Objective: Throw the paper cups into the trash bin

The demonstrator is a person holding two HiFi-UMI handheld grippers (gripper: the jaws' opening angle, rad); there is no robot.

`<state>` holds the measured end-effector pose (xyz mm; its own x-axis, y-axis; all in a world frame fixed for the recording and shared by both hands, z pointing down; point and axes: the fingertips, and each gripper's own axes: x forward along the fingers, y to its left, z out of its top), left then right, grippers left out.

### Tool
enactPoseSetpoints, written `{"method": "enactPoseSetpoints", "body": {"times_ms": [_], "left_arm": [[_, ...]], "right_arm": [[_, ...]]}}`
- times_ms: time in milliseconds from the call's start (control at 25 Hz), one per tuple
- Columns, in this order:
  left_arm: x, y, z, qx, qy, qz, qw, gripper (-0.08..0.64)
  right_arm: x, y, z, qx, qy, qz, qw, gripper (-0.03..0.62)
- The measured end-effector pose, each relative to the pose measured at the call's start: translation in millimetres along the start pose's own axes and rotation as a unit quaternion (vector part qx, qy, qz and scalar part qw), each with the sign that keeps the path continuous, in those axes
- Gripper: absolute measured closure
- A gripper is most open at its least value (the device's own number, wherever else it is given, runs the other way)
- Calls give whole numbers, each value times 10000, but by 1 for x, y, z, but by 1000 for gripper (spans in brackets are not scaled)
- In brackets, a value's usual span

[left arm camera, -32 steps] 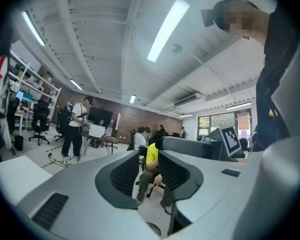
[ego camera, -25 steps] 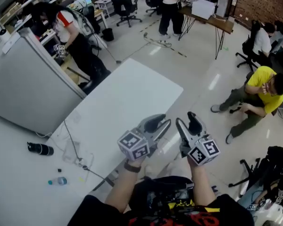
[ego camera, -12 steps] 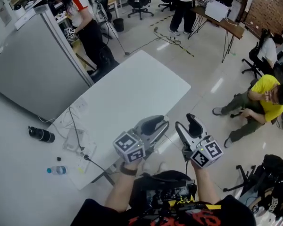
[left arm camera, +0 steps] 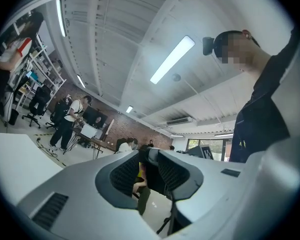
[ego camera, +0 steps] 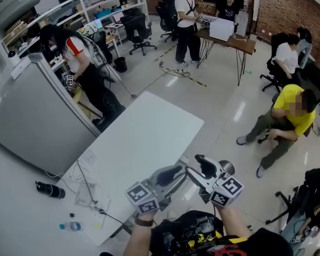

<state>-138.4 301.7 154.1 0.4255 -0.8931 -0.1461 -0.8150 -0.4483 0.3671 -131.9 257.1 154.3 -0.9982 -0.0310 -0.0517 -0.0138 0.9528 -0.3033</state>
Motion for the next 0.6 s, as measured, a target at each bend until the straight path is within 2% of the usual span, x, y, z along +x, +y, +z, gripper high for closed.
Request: {"method": "enactPoseSetpoints", "body": {"times_ms": [240,440,600], "left_arm": [[13,-19,11,352,0,-434,9984,439],[11,-35,14,454,-61,-755,9961,439],[11,-50,23,662,-289,-1161,9906,416]], "right_arm": [[-5,-1,12,61,-227,174,9996,350],[-11,13,21,204,-421,680,9966,350],[-13,24,34,443,-748,1310,9876,350]]}}
